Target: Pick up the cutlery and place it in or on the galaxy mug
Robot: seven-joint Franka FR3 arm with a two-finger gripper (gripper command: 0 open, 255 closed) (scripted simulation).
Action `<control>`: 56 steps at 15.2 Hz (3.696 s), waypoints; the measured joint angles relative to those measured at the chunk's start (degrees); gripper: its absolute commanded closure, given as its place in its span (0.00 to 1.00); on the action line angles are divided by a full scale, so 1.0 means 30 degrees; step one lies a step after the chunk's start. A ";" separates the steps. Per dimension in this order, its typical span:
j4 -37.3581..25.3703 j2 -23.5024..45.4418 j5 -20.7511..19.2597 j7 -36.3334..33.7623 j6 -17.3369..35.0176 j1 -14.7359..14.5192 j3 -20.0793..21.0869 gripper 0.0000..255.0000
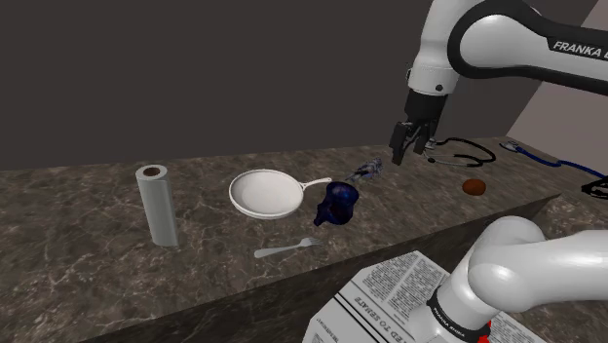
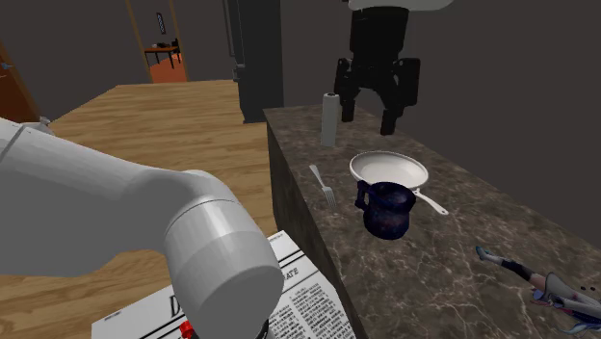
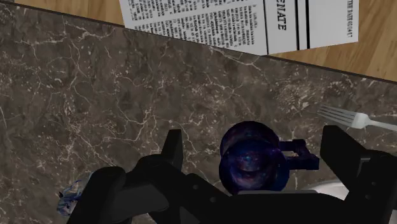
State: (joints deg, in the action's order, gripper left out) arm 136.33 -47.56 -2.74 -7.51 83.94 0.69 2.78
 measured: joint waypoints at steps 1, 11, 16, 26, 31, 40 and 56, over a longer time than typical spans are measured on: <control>0.0000 0.0000 0.0000 0.0000 0.0000 0.0000 0.0000 0.00; 0.1366 0.4128 0.0628 0.3817 0.5063 -0.2291 -0.0018 0.00; 0.1890 0.6618 0.1133 0.5941 0.7842 -0.3581 0.0243 0.00; 0.1256 1.2229 0.2164 1.0102 1.2384 -0.5982 0.1351 0.00; 0.1408 1.3716 0.2304 1.1062 1.3935 -0.6384 0.1630 0.00; 0.2119 1.4560 0.2285 1.1059 1.5496 -0.6427 0.1697 0.00; 0.1884 1.4169 0.2312 1.1069 1.4878 -0.6423 0.1685 1.00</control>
State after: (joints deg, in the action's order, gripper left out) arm 141.98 -5.05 4.19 25.69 128.57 -18.58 7.83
